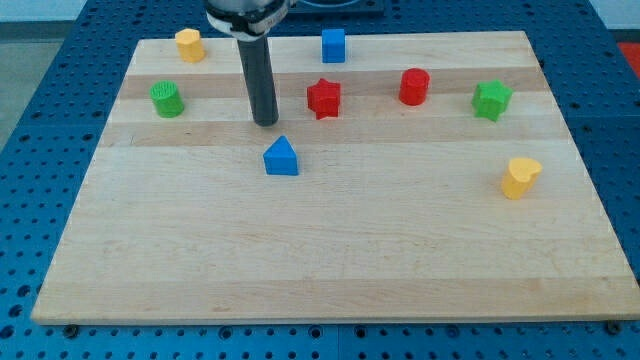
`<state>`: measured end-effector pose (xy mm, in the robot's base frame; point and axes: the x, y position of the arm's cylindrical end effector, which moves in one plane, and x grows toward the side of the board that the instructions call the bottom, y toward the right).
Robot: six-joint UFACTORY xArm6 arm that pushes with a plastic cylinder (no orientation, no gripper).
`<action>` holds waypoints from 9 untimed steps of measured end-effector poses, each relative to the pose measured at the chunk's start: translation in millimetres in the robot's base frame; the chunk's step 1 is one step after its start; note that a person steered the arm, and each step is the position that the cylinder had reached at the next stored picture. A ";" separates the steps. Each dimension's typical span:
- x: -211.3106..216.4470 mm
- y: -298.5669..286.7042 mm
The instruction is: Move the red star to the top right
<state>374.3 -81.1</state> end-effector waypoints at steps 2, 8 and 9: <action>-56.8 90.6; -102.8 169.3; -101.6 159.8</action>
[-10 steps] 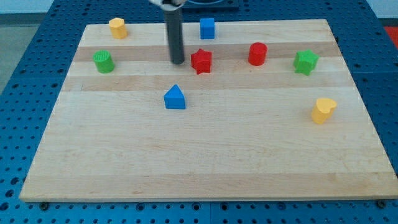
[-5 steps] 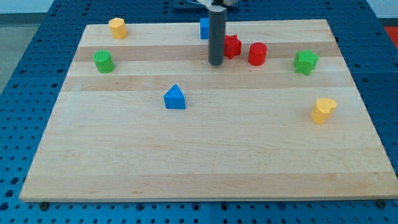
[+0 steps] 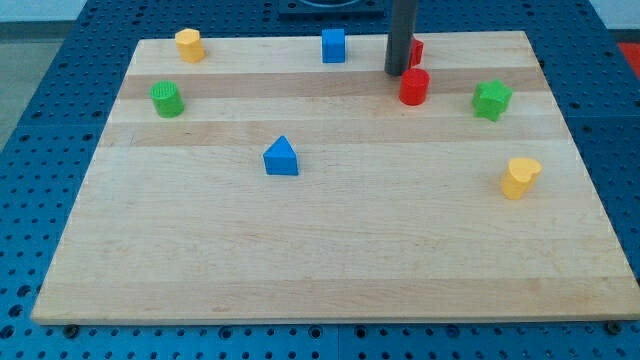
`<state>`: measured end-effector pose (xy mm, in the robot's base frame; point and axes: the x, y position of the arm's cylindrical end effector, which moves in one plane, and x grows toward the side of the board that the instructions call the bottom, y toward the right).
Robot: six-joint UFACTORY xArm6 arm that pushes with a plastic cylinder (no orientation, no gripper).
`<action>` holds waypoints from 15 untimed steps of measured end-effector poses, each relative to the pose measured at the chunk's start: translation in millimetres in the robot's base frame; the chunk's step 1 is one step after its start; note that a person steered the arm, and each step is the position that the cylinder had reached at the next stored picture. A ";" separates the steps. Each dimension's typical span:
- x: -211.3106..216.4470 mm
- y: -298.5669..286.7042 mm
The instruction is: Move the red star to the top right
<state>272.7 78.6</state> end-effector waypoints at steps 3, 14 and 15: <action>-35.2 44.5; -22.4 43.2; -14.6 41.8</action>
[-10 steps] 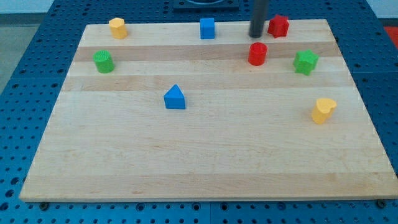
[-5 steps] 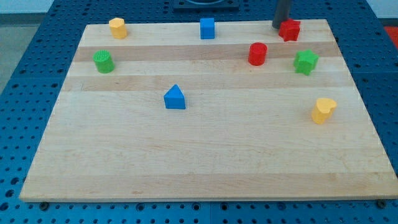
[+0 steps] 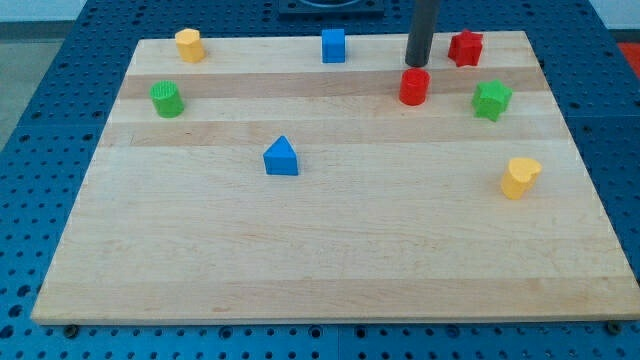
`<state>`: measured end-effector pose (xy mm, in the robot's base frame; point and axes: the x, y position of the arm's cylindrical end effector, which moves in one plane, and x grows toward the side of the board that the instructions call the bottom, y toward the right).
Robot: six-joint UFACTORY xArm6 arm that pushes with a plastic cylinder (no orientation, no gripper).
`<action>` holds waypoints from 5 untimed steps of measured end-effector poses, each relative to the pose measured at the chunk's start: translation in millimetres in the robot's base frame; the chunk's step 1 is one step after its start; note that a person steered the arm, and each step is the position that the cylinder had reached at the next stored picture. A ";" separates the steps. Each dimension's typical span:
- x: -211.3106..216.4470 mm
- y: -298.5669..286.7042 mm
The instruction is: Move the red star to the top right
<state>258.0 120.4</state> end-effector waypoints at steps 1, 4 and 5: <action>14.5 -44.5; 29.7 -231.3; 29.6 -297.5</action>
